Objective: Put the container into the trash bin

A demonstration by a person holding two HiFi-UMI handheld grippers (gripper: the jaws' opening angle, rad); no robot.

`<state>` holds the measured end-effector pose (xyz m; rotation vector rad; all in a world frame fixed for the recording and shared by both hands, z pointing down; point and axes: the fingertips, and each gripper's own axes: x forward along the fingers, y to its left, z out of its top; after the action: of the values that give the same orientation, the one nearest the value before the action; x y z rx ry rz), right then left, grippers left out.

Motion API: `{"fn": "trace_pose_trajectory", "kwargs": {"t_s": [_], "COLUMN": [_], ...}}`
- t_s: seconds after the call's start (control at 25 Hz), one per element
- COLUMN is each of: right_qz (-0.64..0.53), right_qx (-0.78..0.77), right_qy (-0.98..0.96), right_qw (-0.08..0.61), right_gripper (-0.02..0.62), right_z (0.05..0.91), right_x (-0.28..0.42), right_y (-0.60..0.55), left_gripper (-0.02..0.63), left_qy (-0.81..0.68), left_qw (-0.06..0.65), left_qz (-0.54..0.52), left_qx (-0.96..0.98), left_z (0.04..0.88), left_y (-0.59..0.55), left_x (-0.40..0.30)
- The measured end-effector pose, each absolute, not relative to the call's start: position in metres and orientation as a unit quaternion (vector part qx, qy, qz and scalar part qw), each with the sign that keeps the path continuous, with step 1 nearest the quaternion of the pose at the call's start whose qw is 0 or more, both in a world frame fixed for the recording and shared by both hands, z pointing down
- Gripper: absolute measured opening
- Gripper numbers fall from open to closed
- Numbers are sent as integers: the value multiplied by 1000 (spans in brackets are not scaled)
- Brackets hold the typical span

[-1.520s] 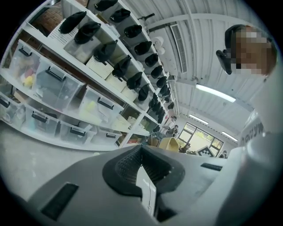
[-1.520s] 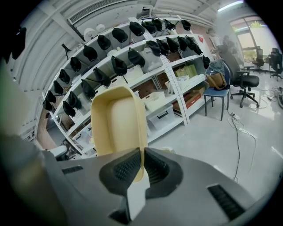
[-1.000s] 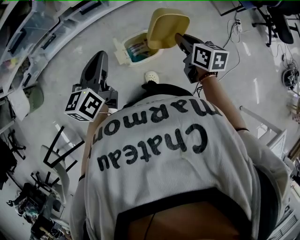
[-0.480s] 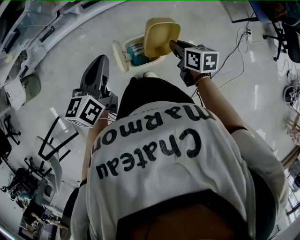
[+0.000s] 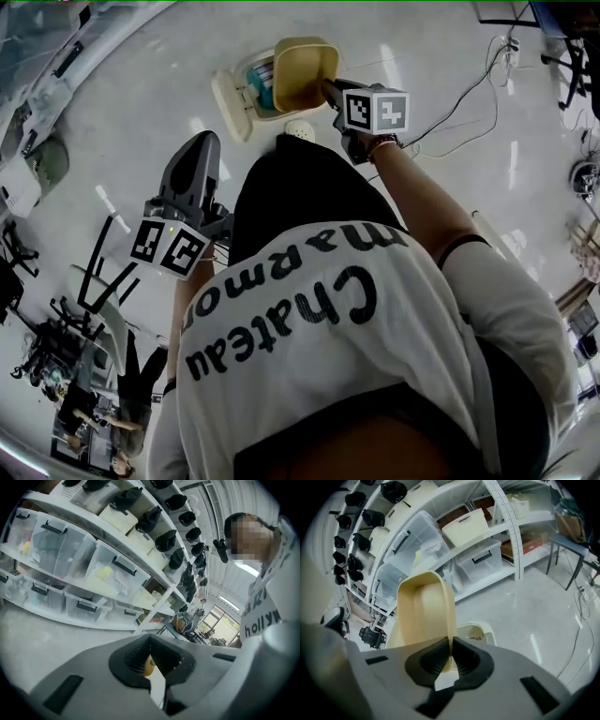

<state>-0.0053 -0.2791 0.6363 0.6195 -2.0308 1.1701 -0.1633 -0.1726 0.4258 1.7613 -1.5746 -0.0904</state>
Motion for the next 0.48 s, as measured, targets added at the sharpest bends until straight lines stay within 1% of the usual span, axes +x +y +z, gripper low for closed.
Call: {"fn": "trace_pose_trajectory", "kwargs": {"t_s": [0.2, 0.48], "right_qz": [470, 448], "right_qx": [254, 271], "right_qy": [-755, -741], "right_qw": [380, 420], "right_gripper": [38, 38], "right_z": [688, 749], "right_x": [-8, -21], "right_y": [-264, -259], "left_gripper": [23, 23], "left_qy": [-592, -628], "left_qw": [407, 454], "left_qz": [-9, -28], "left_qx": [696, 631], "left_z": [455, 491], "left_y": [-169, -141], "left_x": [-151, -183]}}
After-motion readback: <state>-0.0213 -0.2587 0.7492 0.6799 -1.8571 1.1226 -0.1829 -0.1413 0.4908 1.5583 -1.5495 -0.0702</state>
